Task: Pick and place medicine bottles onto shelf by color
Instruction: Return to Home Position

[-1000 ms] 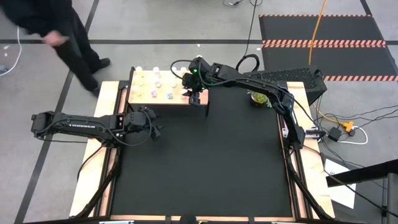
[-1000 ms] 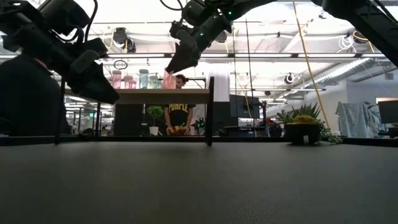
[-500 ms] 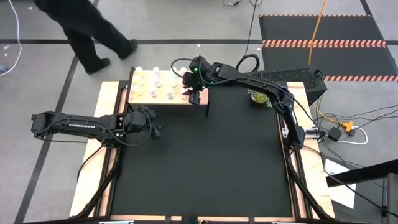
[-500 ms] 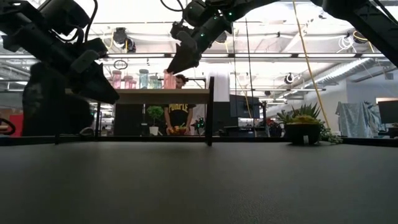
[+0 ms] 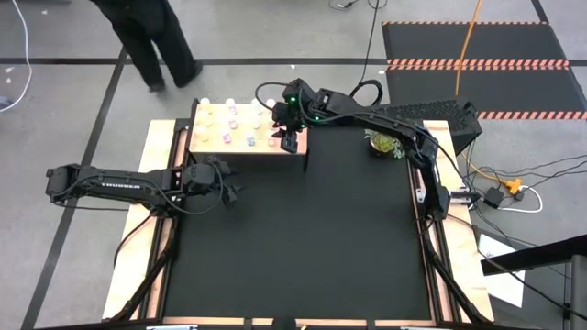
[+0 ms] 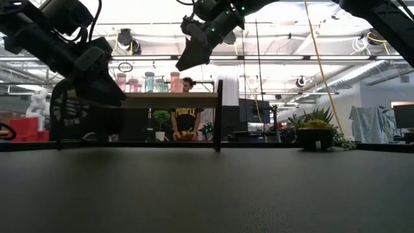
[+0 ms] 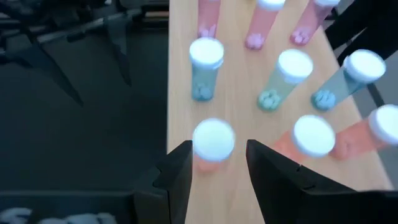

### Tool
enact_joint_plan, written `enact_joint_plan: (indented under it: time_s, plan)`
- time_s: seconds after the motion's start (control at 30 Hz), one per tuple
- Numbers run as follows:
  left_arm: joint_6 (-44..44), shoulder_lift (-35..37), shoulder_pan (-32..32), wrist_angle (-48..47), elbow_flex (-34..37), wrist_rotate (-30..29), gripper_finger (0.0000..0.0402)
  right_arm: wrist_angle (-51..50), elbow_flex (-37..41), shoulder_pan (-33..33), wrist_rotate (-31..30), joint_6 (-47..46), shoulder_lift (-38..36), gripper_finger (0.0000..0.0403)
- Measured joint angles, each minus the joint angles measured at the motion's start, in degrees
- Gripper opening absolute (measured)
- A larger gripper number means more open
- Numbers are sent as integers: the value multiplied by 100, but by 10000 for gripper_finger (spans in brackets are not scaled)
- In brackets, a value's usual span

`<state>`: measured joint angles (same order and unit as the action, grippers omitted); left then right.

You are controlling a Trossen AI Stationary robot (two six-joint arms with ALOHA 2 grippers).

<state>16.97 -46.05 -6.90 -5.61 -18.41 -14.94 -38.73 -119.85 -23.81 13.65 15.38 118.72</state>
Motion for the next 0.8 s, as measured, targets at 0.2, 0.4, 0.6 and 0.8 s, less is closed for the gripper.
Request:
enact_joint_plan:
  time_s: [0.2, 0.4, 0.6, 0.8]
  plan:
    - [85, 5, 50, 210, 0, 338, 285, -127, 2, 2, 92, -120, -187, 147]
    - [177, 33, 284, 466, 0, 361, 254, -92, 11, 24, 317, -293, -648, 147]
    - [286, 165, 596, 963, 0, 448, 156, 639, 1029, 28, 804, -763, -1707, 144]
    - [241, 224, 1067, 1919, 0, 453, 45, 3021, 3636, 246, 910, -1860, -3385, 105]
